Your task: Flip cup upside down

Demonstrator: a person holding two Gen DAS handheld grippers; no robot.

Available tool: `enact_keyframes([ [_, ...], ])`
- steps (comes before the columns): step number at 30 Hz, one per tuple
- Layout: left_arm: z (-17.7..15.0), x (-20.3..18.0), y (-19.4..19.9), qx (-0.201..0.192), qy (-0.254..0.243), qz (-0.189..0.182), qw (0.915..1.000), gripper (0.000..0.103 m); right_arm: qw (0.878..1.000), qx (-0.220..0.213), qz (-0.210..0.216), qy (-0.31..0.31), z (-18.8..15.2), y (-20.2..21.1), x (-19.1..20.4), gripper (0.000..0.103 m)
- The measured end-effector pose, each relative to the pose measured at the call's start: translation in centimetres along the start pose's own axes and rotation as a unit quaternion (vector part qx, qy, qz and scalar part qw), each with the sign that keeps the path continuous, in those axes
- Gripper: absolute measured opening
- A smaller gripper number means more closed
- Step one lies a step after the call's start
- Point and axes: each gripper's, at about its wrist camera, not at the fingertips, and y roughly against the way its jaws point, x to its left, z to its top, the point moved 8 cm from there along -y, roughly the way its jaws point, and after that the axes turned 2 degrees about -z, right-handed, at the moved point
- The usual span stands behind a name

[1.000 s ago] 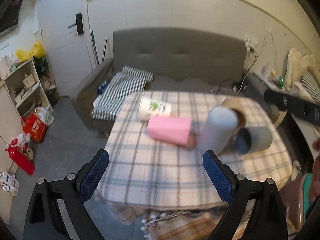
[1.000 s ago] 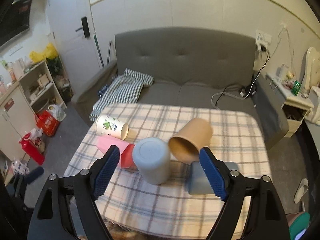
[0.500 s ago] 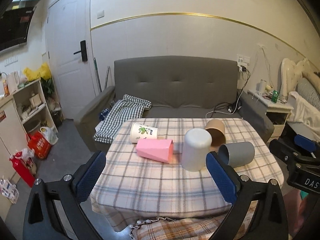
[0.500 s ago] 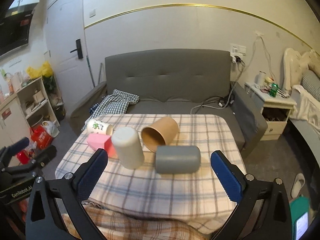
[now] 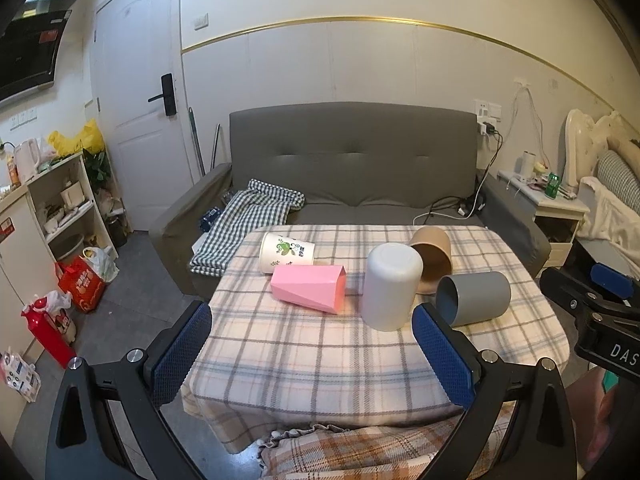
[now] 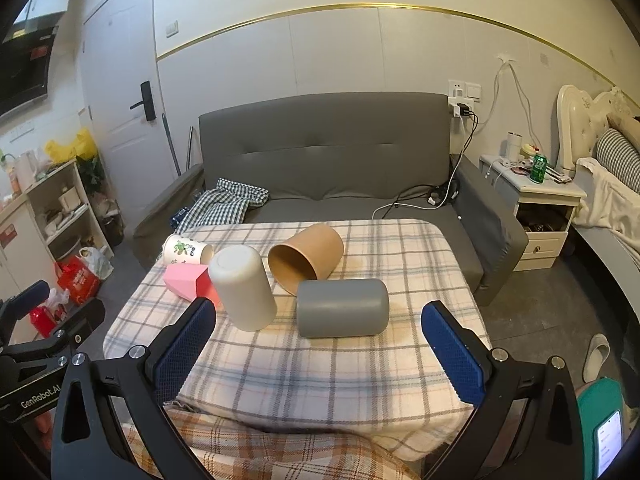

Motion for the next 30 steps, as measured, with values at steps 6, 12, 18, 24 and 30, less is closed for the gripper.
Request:
enact_keyframes([
  [6,-0.15,0.11,-0.08,-0.001,0.000,0.000,1.0000,0.103,1.000,0.001,-0.003,0.000,-0.06,0.01,0.01,0.103],
  [12,-0.44,-0.18,-0.07,0.001,-0.004,-0.003,1.0000,0.103,1.000,0.004,-0.004,0.000,-0.33,-0.04,-0.17,0.103],
  [18,-0.58,-0.08,0.03,0.001,0.003,-0.002,1.0000,0.103,1.000,0.007,-0.005,-0.001,-0.47,-0.08,-0.25,0.103],
  [24,-0.69,-0.02,-0.05,0.004,0.004,-0.003,1.0000,0.103,1.000,0.011,-0.004,-0.002,-0.70,-0.28,-0.27,0.103],
  [30,-0.69,-0.02,-0.03,0.004,0.004,-0.003,1.0000,0.103,1.000,0.013,-0.004,-0.002,-0.85,-0.26,-0.30,0.103],
])
